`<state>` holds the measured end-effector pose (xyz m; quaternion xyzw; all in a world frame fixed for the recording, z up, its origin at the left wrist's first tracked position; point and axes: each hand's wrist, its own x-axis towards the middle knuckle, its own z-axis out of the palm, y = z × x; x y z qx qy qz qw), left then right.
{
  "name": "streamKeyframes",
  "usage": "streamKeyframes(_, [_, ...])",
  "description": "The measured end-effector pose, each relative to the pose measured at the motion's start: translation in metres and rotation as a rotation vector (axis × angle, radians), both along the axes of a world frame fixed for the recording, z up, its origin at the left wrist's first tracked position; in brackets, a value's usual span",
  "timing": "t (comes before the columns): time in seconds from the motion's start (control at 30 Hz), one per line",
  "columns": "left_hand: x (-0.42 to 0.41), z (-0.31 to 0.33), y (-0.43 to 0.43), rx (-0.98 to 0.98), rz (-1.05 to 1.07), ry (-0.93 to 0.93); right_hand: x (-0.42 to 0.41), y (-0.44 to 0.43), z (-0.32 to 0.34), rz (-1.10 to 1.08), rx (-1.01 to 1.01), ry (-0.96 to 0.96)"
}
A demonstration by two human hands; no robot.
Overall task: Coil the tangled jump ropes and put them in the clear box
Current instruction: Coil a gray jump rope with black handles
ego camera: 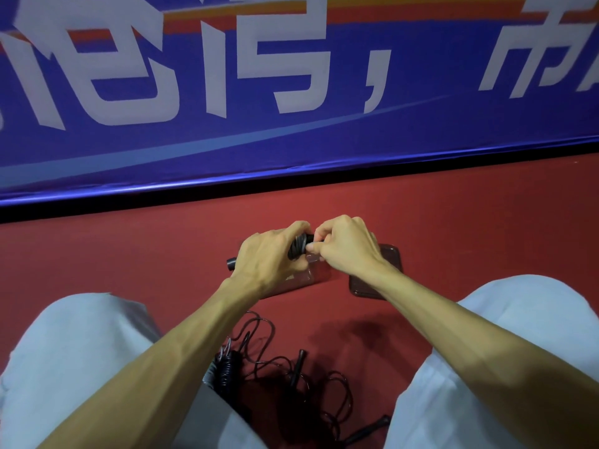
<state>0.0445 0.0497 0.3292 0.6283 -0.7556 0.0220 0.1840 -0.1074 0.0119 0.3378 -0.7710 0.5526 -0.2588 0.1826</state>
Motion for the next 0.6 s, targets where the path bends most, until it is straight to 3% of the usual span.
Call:
streamKeyframes(0.1, [0.003, 0.002, -0.001, -0.038, 0.012, 0.072, -0.001, -0.003, 0.0, 0.044, 0.003, -0.017])
streamKeyframes(0.2, [0.011, 0.006, -0.005, 0.024, 0.1, 0.306, -0.003, -0.006, 0.008, 0.094, -0.046, -0.072])
streamKeyframes(0.47, [0.016, 0.008, -0.008, 0.173, -0.063, 0.793, 0.001, -0.017, 0.006, 0.124, 0.243, -0.762])
streamKeyframes(0.6, [0.016, 0.007, -0.002, 0.323, -0.139, 1.104, 0.009, -0.022, 0.005, 0.119, 0.327, -0.902])
